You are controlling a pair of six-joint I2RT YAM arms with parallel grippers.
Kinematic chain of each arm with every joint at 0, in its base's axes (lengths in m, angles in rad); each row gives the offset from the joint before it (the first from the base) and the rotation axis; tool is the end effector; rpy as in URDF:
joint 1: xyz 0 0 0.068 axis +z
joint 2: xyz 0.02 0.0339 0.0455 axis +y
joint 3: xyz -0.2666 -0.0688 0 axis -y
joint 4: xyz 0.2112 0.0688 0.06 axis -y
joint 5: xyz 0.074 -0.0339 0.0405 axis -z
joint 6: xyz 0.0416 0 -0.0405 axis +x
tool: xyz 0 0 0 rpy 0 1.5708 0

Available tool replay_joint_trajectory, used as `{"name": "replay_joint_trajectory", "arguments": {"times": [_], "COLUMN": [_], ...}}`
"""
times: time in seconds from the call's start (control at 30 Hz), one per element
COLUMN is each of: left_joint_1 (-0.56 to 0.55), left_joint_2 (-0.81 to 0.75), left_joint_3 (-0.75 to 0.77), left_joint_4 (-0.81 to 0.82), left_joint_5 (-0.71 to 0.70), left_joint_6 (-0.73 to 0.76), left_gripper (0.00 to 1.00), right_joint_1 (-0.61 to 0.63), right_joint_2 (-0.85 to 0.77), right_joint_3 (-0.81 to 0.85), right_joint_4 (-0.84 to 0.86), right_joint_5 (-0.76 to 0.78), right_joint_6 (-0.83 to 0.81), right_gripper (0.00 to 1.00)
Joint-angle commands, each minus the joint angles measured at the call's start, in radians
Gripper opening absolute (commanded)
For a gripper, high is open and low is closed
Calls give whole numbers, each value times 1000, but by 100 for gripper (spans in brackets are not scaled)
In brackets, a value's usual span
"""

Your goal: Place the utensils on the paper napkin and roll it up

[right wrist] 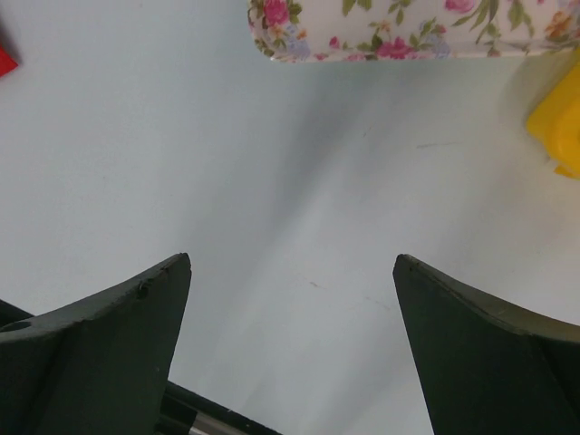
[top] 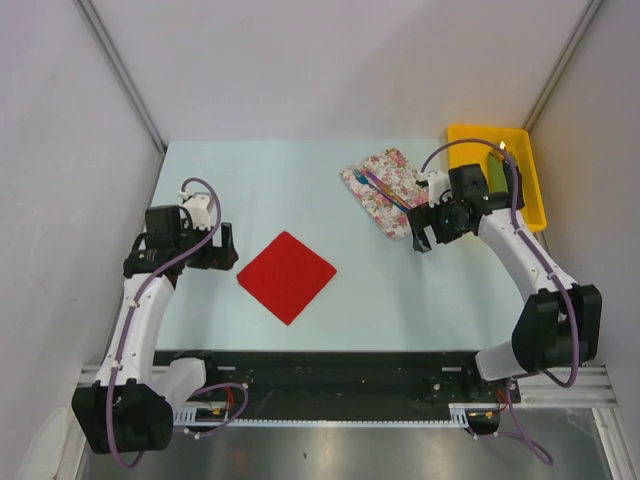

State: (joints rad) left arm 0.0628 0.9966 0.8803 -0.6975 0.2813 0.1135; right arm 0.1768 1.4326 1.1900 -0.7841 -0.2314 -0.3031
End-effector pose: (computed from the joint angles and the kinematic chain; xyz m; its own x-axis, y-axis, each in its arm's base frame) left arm 0.1706 -0.0008 0.2896 -0.7061 0.0646 -0.7052 0.2113 0.9697 -0.1227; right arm 0.2562 0.0555 0.2871 -0.7179 -0.4234 -0.5526 -0.5263 0.8497 0.0328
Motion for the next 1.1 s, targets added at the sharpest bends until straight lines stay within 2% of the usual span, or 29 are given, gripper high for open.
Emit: {"name": "replay_joint_trajectory", "arguments": {"times": [0.0,0.2,0.47,0.6,0.7,0.8,1.07], "left_joint_1": [-4,-6,-15,-20,-21,-23,-24], "left_joint_2": [-9,8,5,28,50,65,73], "left_joint_3": [57,72,48,48,43,37,9], "left_joint_4": [36,99,190,202,205,204,202], "left_joint_5": [-7,-16,87,104,122,127,107], "left_joint_6": [31,32,64,72,72,74,81], "left_gripper": [100,100,100,100,100,100,100], "right_joint_1": [6,4,0,-3,-5,0,23], "right_joint_2": [76,233,564,693,773,834,939], "right_joint_3": [132,285,629,770,853,913,979], "right_joint_4": [19,69,62,42,33,31,57], "right_joint_5": [43,56,66,70,64,55,76], "right_joint_6": [-36,-50,-57,-67,-70,-77,-105], "right_gripper": [100,100,99,90,77,68,59]}}
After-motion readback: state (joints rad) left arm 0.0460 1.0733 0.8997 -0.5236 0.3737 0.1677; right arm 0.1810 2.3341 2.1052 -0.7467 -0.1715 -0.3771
